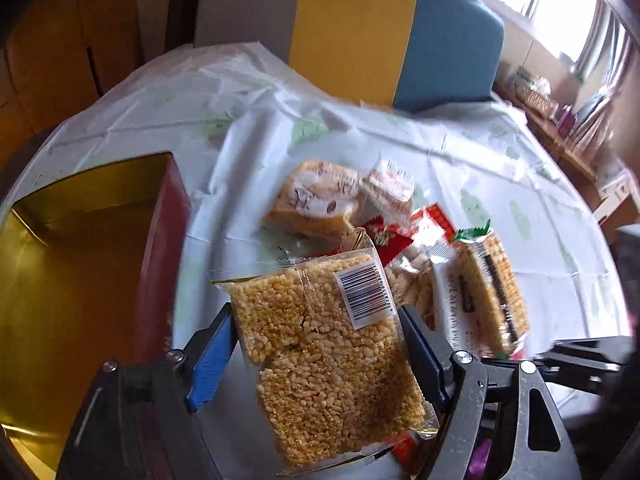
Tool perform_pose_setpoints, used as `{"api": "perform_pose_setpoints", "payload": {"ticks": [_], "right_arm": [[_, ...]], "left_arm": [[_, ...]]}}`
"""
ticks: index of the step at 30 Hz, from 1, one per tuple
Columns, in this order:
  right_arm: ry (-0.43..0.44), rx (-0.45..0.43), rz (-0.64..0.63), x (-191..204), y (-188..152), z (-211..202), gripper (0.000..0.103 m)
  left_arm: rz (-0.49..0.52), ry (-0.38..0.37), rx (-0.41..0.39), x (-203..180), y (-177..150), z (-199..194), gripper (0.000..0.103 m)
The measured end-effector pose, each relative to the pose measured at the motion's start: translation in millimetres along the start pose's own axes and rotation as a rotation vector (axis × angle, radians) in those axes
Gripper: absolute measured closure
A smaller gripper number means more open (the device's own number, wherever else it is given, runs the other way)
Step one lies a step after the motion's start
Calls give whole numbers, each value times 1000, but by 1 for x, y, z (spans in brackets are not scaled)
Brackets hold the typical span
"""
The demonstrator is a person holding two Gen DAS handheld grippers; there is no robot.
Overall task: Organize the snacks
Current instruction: 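Carry the puffed-rice bag with the left tool into the gold tin and release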
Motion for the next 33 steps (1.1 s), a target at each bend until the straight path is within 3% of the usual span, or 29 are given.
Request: {"api": "perform_pose_setpoints", "payload": {"ticks": [4, 8, 14, 17, 20, 27, 33], "right_arm": [[29, -29, 51, 0, 5, 5, 49], [0, -97, 50, 7, 6, 9, 48], [-102, -157, -33, 32, 0, 19, 46], [-187, -179, -93, 41, -1, 24, 53], [-220, -191, -123, 49, -6, 27, 68], [-217, -188, -140, 46, -10, 24, 65], [-253, -192, -204, 55, -13, 27, 62]], "left_arm": [[4, -6, -93, 12, 0, -43, 24], [-29, 0, -156, 43, 0, -76, 24], [-74, 109, -173, 119, -7, -98, 24], [-94, 180, -120, 153, -13, -88, 24], [-94, 206, -86, 171, -16, -72, 24], [-44, 198, -11, 158, -6, -17, 24], [-42, 197, -65, 149, 8, -12, 26]]}}
Point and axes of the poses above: each gripper's, at about its wrist camera, not at the fingertips, and z roughly the way its jaws point, x to its left, y to its top, the point moved 2 cm from there along z, roughly the way its jaws point, and after that the axes turned 11 degrees about z, right-handed, at the moved point
